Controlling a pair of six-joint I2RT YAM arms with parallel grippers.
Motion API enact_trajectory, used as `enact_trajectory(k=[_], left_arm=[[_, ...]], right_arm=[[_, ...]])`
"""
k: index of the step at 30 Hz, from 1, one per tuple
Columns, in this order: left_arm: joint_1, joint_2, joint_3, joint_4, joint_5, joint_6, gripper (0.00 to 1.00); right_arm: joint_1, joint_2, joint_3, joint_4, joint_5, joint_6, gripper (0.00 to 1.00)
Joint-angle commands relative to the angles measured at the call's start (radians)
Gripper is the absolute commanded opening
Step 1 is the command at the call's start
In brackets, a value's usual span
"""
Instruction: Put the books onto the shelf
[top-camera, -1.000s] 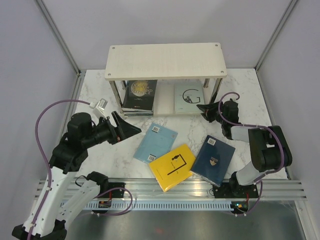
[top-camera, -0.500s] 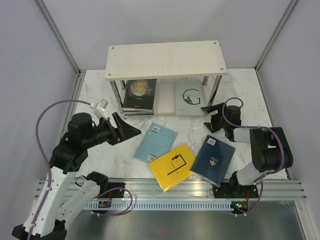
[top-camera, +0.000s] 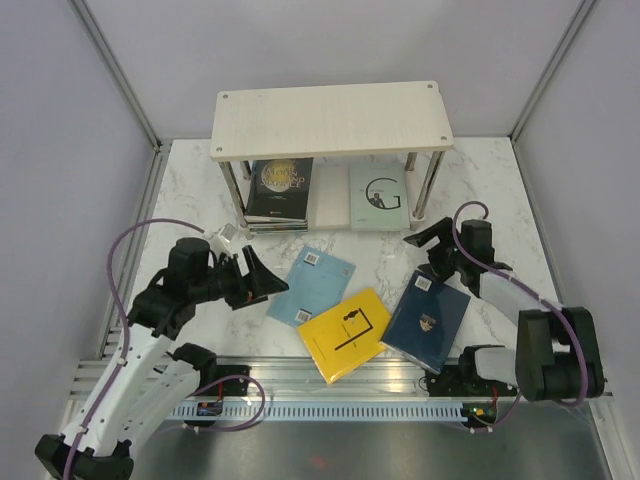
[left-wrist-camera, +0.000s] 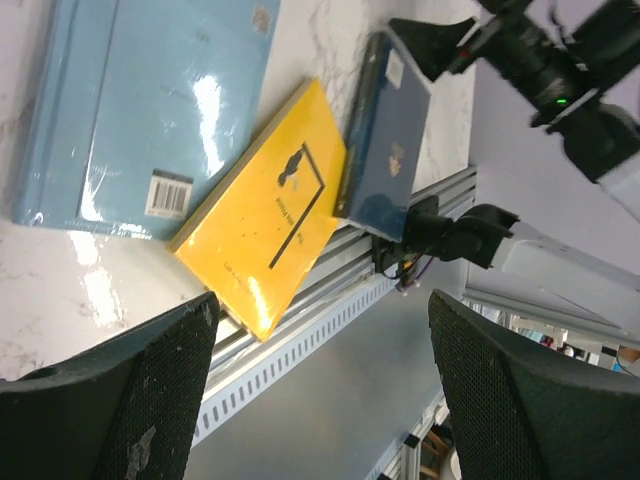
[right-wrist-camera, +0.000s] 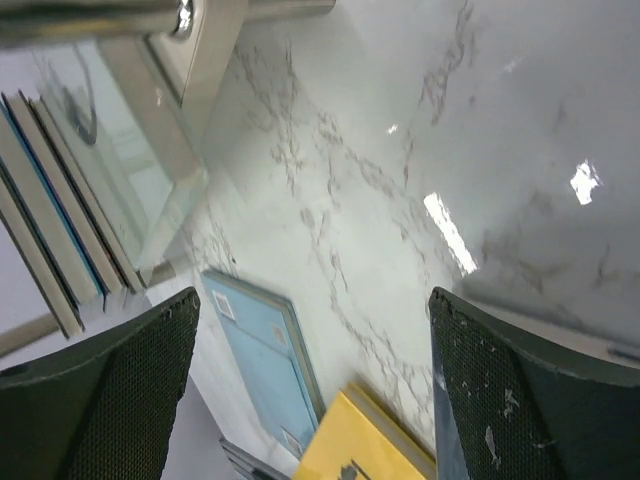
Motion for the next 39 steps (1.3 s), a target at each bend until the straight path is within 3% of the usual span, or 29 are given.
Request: enact_trajectory(k=[1, 6, 11, 16, 21, 28, 32, 34, 35, 36, 38, 39], left_arm=[[0.002, -0.006, -0.094, 0.053, 0.068, -0.026, 0.87], [-0.012, 0.034, -0.238, 0.13, 0.082, -0.071, 0.87], [-0.065, 0.042, -0.381, 0.242, 0.038, -0.178, 0.86], [-0.192, 0.06, -0.499, 0.438, -0.059, -0.345, 0.85], [-0.38, 0.124, -0.628, 0.65, -0.266, -0.54, 0.85], [-0.553, 0.35, -0.778, 1.035, -0.51, -0.733, 0.85], [-0.646, 0.631, -0.751, 1.214, -0.578, -0.747, 0.85], [-0.676, 0.745, -0.713, 1.378, -0.575, -0.758, 0.79], [-0.703, 0.797, -0.714, 1.45, -0.572, -0.784, 0.7], [-0.717, 0.906, -0.728, 1.633, -0.573, -0.799, 0.53], [-0.734, 0.995, -0.743, 1.795, -0.561, -0.834, 0.4], [-0.734, 1.078, -0.751, 1.931, -0.555, -0.842, 0.27]], right_arm=[[0.0, -0.154, 0.005, -0.238, 0.007, -0.15, 0.98], [0.019, -0.337, 0.007, -0.433, -0.041, -0.242, 0.98], [0.122, -0.338, -0.015, -0.516, -0.049, -0.282, 0.98], [0.179, -0.318, -0.018, -0.548, -0.046, -0.286, 0.98], [0.182, -0.311, 0.039, -0.643, -0.035, -0.362, 0.98], [0.182, -0.299, 0.045, -0.723, -0.023, -0.437, 0.98], [0.181, -0.286, 0.033, -0.74, -0.009, -0.474, 0.98], [0.181, -0.285, 0.025, -0.743, -0.003, -0.48, 0.98], [0.181, -0.282, 0.023, -0.745, 0.0, -0.484, 0.98], [0.181, -0.282, 0.022, -0.749, 0.002, -0.487, 0.98], [0.179, -0.289, 0.025, -0.76, 0.007, -0.492, 0.98], [0.181, -0.294, 0.028, -0.769, 0.007, -0.495, 0.98]])
